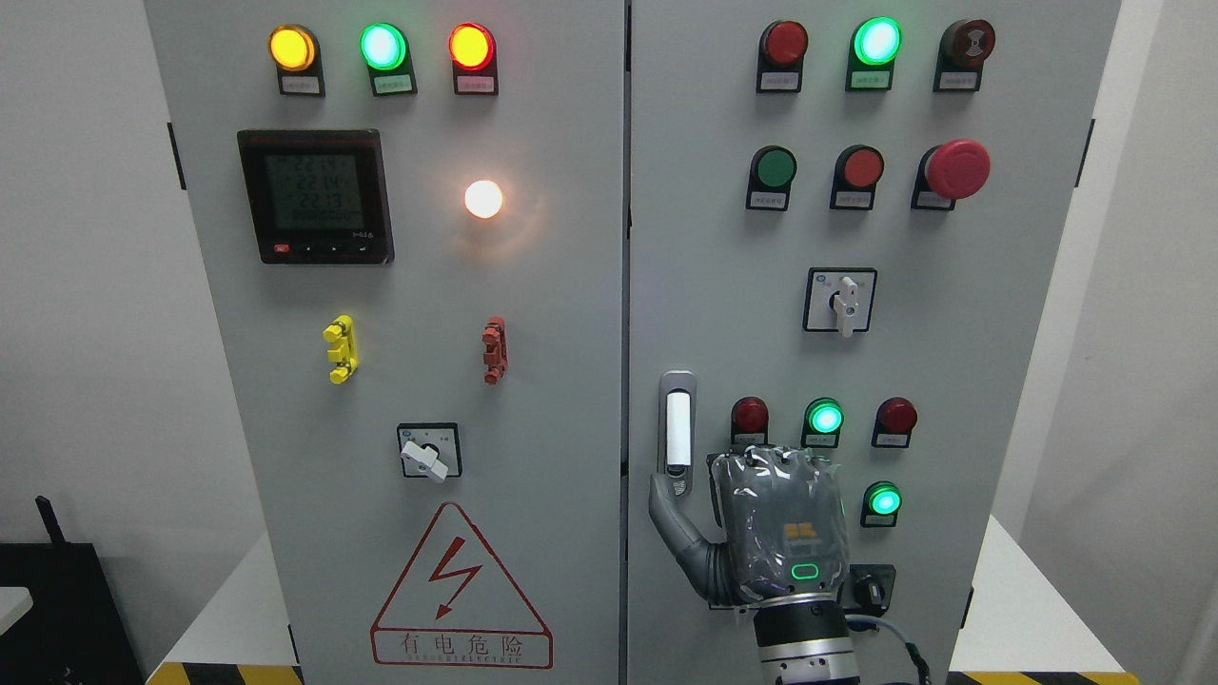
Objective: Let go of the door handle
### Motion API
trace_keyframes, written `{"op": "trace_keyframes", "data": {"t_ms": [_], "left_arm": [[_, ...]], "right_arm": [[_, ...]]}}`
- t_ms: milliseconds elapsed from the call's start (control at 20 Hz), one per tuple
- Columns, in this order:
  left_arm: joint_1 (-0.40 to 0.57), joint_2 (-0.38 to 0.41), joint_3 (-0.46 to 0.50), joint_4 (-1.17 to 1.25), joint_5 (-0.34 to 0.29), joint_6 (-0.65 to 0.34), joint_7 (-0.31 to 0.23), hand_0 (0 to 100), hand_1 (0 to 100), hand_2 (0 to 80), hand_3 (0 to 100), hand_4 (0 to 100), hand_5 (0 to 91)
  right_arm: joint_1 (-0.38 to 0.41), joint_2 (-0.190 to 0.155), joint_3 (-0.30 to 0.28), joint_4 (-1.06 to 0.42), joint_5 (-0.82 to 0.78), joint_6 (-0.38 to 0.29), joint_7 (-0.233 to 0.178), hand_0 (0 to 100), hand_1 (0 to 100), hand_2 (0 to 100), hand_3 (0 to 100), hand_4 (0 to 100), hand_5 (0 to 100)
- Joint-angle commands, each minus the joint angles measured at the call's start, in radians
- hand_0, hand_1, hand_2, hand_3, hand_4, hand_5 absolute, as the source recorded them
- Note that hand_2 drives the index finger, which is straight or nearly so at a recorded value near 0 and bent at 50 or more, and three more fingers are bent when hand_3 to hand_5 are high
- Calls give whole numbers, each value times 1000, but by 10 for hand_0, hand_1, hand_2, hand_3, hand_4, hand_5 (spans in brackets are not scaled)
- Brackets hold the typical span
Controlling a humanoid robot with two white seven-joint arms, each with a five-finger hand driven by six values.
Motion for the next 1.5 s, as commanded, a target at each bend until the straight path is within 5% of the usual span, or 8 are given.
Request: {"op": "trace_keyframes", "data": {"t_ms": [0,1452], "left_arm": [[-3,0,2,9,0,0,-1,120,389,0,0,0,0],[-3,0,2,9,0,0,-1,120,389,0,0,0,0]], "right_arm": [[-4,0,-1,11,-6,4,2,409,39,1000,1000,1000,960],[-17,2,6,24,-7,21,20,413,34,1000,1000,1000,955]]}}
